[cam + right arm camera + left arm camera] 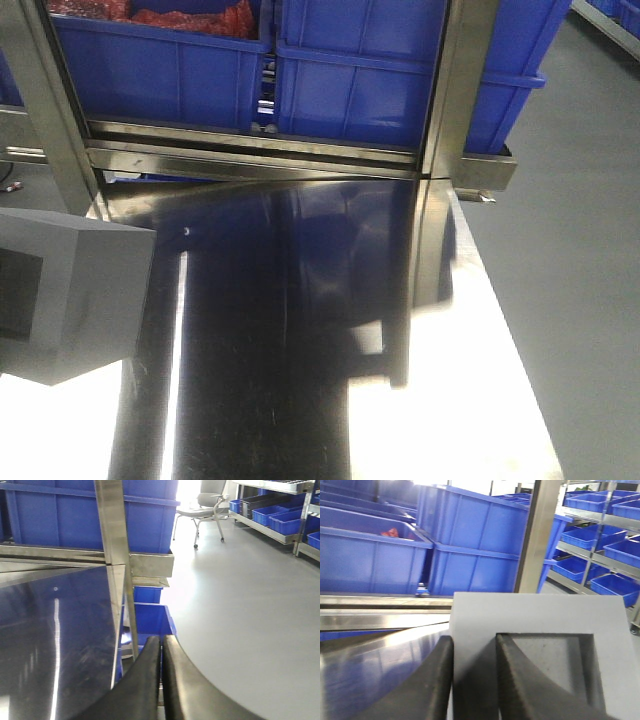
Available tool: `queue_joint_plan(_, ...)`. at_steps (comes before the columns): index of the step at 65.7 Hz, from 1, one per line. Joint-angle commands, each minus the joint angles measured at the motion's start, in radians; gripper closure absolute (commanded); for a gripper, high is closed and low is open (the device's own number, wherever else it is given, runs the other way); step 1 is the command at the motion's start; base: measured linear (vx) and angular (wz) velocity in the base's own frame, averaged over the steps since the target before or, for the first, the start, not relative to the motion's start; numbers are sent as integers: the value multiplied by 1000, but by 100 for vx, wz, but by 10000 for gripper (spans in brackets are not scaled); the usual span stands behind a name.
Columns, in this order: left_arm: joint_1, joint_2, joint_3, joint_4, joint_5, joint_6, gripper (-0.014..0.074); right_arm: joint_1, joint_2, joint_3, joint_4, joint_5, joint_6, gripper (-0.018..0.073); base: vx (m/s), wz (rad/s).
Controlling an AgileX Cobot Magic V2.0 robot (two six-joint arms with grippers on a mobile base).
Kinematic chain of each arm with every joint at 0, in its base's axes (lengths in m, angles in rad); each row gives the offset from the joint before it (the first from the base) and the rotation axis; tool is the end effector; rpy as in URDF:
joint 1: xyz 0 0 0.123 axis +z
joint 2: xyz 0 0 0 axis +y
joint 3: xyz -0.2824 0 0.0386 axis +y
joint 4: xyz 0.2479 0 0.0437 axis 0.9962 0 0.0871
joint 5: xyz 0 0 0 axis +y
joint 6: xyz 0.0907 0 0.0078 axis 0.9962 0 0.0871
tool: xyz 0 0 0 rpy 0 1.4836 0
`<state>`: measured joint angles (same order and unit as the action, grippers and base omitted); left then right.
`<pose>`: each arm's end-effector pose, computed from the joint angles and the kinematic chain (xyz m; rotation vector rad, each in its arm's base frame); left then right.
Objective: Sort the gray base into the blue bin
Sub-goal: 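Drive the base away from the table holding the block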
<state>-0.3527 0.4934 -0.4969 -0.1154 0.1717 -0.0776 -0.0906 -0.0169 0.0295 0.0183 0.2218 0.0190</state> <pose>0.1008 -0.0390 0.3279 0.1496 1.6616 -0.4296 0.0553 -0.0046 0.1839 0.1064 1.7148 -0.0364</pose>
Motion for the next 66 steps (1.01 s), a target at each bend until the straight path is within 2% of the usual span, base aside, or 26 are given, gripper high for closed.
queue_joint_plan(1,-2,0,-31,-7,-109,-7,603,0,-2,0,-7,-74,-7,564,-4,-14)
queue_joint_plan(23,-2,0,-31,-7,-109,-7,603,0,-2,0,-7,-74,-7,564,-7,-34)
queue_joint_plan(66,-2,0,-31,-7,-109,-7,603,0,-2,0,-7,-74,-7,564,-11,-59)
